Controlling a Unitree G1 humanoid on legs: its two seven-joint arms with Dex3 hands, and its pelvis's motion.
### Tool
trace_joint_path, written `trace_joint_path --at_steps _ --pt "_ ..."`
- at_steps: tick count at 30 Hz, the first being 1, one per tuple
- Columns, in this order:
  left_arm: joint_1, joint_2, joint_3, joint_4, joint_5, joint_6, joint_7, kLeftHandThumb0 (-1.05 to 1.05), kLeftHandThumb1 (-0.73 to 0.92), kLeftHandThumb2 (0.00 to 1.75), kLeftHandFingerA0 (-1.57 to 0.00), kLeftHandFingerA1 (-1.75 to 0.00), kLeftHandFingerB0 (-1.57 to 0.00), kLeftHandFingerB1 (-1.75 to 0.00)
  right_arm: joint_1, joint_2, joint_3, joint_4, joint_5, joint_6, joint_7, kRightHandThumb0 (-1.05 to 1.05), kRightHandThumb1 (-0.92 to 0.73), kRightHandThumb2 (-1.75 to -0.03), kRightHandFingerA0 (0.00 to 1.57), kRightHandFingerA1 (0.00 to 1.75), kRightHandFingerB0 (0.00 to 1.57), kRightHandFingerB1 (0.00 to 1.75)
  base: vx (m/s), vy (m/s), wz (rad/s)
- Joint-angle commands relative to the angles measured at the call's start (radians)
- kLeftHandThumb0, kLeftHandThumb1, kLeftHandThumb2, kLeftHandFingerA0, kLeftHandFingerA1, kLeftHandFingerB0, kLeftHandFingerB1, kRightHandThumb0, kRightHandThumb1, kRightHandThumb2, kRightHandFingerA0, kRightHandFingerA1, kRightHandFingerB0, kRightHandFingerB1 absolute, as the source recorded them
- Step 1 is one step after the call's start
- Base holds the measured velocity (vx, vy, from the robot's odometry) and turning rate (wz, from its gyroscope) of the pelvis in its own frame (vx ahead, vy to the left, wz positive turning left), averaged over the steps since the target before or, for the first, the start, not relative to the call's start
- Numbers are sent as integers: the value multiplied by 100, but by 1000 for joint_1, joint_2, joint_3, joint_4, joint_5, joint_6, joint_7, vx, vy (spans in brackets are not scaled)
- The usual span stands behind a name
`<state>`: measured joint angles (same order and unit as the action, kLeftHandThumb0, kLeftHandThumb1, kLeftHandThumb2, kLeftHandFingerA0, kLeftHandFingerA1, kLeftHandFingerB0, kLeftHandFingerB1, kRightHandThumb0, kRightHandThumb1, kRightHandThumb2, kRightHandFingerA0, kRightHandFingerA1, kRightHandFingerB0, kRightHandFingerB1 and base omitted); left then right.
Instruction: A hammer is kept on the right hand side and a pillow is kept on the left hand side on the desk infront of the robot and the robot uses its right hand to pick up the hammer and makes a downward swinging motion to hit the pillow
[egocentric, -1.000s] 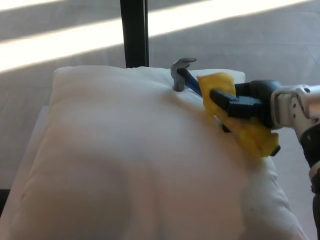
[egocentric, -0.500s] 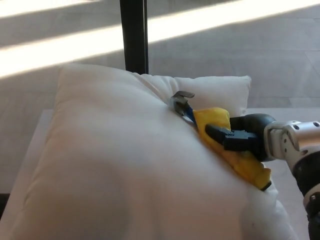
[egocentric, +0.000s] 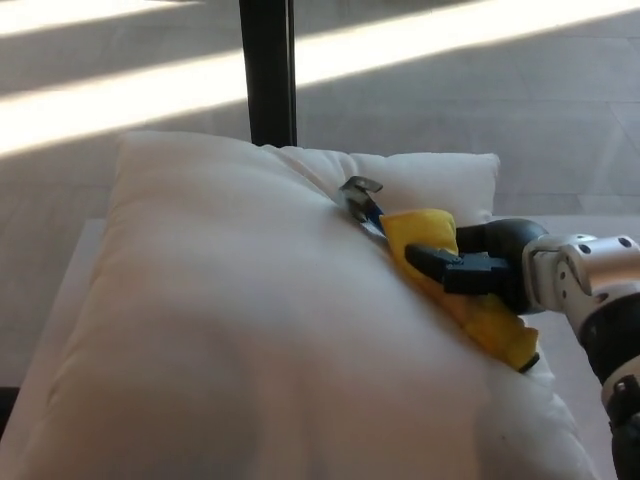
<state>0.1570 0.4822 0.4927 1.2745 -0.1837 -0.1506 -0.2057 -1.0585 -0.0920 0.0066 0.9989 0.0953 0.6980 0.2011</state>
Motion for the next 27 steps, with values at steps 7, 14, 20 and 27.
trace_joint_path --at_steps 7,14,20,27 --pt "10 24 11 4 -23 5 -16 -65 77 63 -68 -55 -52 -48 -252 -102 -247 67 148 186 118 -30 -55 -119 110 175 90 149 0 0 0" --pt "21 25 -8 -4 -15 -7 -17 -64 80 64 -68 -54 -51 -47 -298 -169 -356 -11 210 220 179 -31 -64 -108 110 175 90 138 0 0 0" --pt "16 31 -9 -9 -17 -2 -6 -64 79 63 -69 -56 -54 -48 -260 -245 -413 -126 218 253 133 -30 -62 -120 106 175 71 171 0 0 0" --pt "15 41 -16 -9 -17 -7 -10 -64 80 64 -66 -55 -58 -51 -40 -360 -304 -262 78 52 69 -25 -67 -119 102 175 74 165 0 0 1"
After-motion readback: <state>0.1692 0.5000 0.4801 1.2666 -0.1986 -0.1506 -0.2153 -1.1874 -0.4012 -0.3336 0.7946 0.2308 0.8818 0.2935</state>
